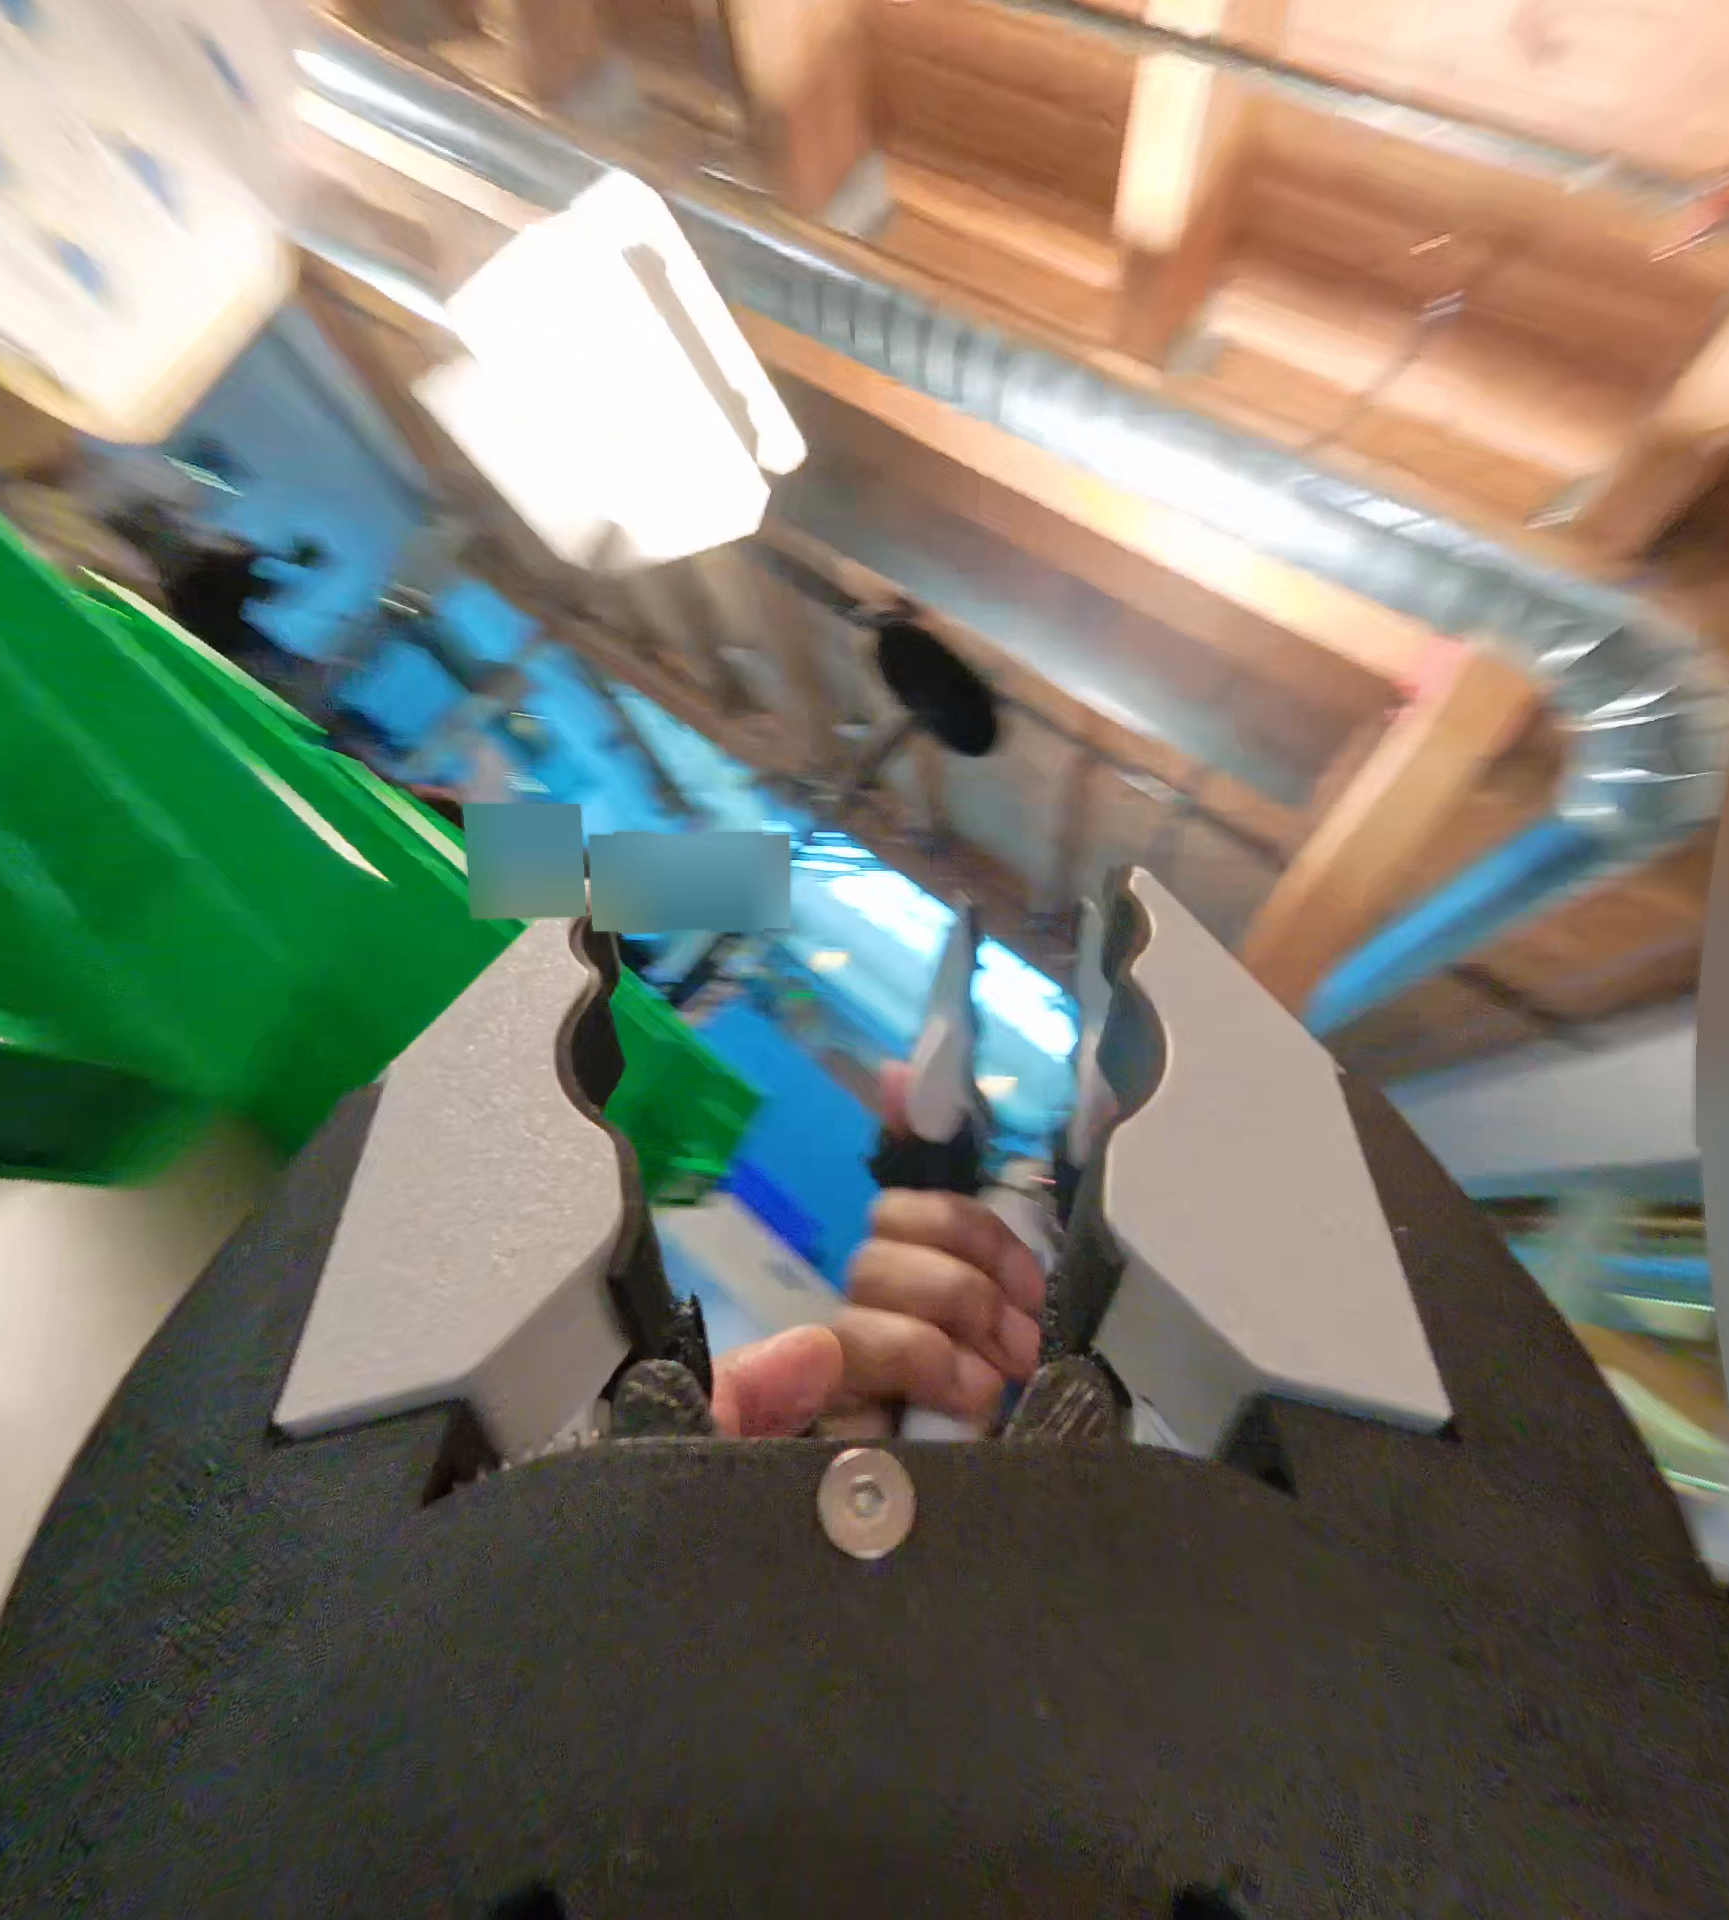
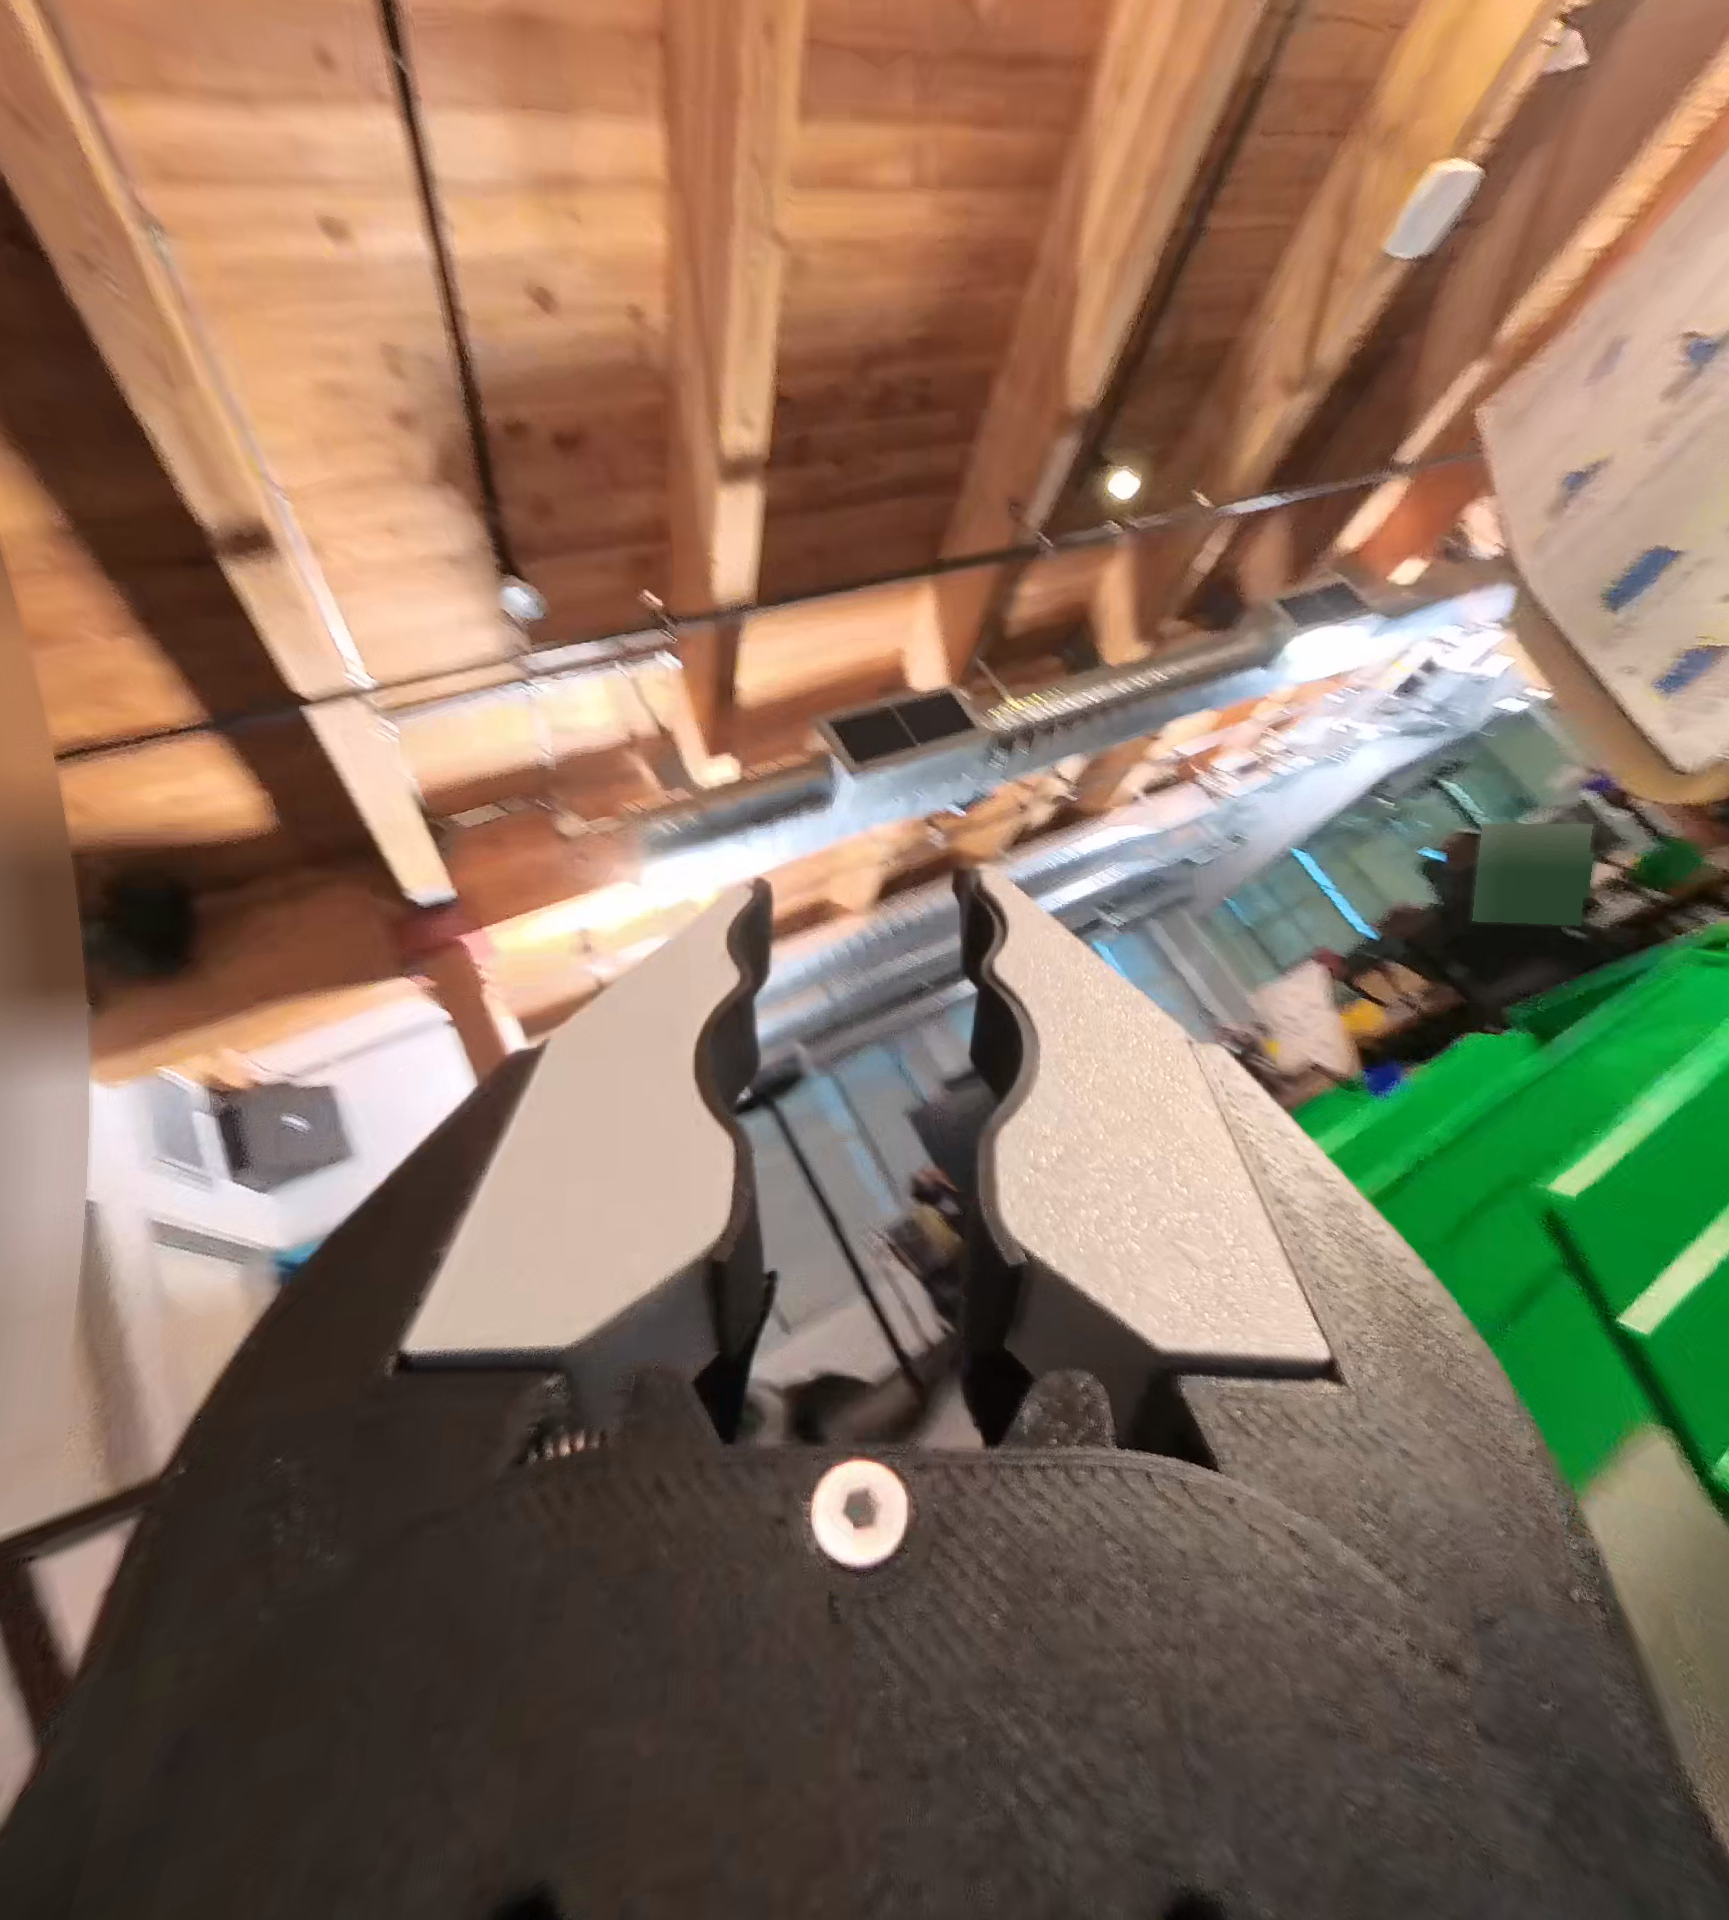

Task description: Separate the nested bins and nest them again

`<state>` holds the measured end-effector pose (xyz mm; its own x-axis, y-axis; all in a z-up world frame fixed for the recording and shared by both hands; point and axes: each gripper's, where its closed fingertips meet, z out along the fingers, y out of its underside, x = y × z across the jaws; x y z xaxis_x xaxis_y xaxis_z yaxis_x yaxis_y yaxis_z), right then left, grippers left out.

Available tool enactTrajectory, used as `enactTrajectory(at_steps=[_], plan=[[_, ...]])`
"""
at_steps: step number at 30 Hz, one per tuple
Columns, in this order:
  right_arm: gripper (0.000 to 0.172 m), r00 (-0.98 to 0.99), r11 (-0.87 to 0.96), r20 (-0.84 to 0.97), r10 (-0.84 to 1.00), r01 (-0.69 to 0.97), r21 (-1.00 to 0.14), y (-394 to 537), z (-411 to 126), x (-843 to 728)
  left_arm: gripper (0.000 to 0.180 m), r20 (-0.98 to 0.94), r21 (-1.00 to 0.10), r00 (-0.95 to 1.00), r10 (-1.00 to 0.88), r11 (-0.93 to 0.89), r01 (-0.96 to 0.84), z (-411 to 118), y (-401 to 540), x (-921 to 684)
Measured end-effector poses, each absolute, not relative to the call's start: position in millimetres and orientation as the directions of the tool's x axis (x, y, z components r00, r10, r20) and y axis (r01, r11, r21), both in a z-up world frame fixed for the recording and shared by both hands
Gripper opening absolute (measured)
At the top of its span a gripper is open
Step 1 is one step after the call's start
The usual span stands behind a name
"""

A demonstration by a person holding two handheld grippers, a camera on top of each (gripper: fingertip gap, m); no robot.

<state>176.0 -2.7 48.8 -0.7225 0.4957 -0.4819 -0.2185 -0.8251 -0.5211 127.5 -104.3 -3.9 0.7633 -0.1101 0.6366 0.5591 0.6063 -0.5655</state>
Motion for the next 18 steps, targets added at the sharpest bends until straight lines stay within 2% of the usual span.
enactTrajectory(at_steps=[3, 5, 7, 9, 12, 18], plan=[[0.032, -0.608, -0.760, -0.532, 0.590, -0.194, -0.621, -1, 24, 150, 0.091, 0.578, -0.762, 0.753, 0.315, 0.537, 0.360, 1, -150, 68], [0.028, -0.534, -0.727, -0.557, 0.636, -0.170, -0.666, 4, 5, 136, 0.092, 0.425, -0.898, 0.695, 0.580, 0.367, 0.243, 5, -183, 30], [0.025, -0.488, -0.699, -0.561, 0.669, -0.157, -0.697, 9, -11, 127, 0.091, 0.234, -0.971, 0.633, 0.738, 0.147, 0.188, 8, -212, -7], [0.025, -0.420, -0.656, -0.559, 0.715, -0.126, -0.744, 13, -28, 116, 0.100, 0.096, -0.972, 0.547, 0.832, -0.039, 0.230, 4, -238, -45], [0.025, -0.298, -0.585, -0.545, 0.784, -0.061, -0.809, 22, -55, 101, 0.117, -0.033, -0.902, 0.470, 0.882, -0.229, 0.367, -11, -258, -100], [0.026, -0.299, -0.484, -0.457, 0.838, -0.019, -0.875, 6, -61, 97, 0.142, -0.082, -0.711, 0.459, 0.885, -0.374, 0.595, -46, -246, -171]])
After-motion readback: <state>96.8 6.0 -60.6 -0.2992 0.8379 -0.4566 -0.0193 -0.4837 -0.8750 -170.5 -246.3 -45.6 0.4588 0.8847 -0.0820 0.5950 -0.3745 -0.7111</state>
